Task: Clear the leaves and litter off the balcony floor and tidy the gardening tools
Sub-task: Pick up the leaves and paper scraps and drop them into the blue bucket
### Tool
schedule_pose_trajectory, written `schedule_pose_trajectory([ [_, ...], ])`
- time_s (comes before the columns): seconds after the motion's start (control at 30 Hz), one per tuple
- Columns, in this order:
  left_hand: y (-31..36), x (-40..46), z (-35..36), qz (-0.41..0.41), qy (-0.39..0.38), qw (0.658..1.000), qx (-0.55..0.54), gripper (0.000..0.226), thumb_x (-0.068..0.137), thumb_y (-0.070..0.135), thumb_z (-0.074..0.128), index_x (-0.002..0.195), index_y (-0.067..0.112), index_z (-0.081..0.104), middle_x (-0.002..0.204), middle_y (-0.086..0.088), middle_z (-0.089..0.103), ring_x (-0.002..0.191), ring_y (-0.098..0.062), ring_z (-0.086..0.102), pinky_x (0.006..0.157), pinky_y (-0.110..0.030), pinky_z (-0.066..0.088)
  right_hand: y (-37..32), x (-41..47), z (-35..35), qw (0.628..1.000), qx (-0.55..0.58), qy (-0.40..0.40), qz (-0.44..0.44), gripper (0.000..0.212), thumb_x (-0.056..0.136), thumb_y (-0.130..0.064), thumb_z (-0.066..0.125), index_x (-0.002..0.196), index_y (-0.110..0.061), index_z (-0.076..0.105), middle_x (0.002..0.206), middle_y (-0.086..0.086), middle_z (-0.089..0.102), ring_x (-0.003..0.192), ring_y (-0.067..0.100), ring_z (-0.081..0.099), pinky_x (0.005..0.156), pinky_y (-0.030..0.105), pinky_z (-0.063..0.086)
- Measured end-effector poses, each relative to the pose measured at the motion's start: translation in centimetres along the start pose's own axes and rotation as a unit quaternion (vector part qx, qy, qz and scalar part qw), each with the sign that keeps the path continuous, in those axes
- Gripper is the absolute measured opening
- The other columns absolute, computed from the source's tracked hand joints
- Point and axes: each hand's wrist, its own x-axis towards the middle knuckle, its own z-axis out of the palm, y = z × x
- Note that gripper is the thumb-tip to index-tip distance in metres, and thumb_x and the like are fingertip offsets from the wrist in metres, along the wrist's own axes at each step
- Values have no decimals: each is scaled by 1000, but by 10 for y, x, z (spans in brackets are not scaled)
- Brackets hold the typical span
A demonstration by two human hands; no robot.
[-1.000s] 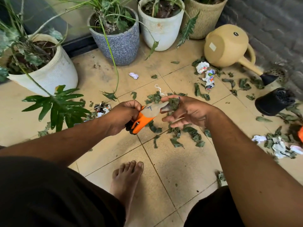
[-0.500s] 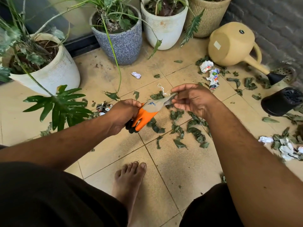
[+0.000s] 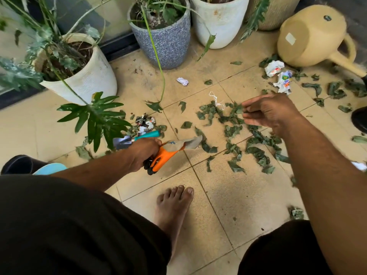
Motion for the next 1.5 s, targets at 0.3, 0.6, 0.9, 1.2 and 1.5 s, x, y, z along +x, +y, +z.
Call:
schedule_pose_trajectory([
  [0.3,-82,0,64,-15,1,995,95,71,107,69,6,165,33,27,173,9,30,160,-28,23,122,-46,18,6,6,13,997,-34,-67,10,18,90,2,72,104,-8,78,100,16,77,79,24,74,67,34,64],
  [0.6,-84,2,65,8,-30,996,81,65,108,66,7,164,38,24,174,11,27,161,-24,22,122,-45,18,14,4,19,992,-68,-108,23,21,89,2,71,107,-6,77,105,17,76,88,28,73,76,39,65],
  [0.9,-94,-1,75,52,-29,992,109,52,112,58,23,161,40,14,175,2,25,160,-36,25,123,-49,24,18,3,22,991,-74,-107,39,23,89,4,71,110,-3,75,107,19,75,87,28,72,86,46,64],
  [1.2,-109,11,82,129,-47,982,126,60,114,32,32,165,27,0,178,-13,10,164,-36,5,128,-43,-7,44,1,31,992,-104,-65,38,17,88,-1,73,106,-4,75,98,13,73,86,24,70,72,36,63],
  [1.5,-72,0,73,241,-87,891,376,68,114,35,42,163,37,-4,179,-6,6,164,-38,3,131,-49,11,81,-1,50,969,-246,-25,3,21,75,-9,64,94,-15,68,96,7,72,94,29,67,82,44,58],
])
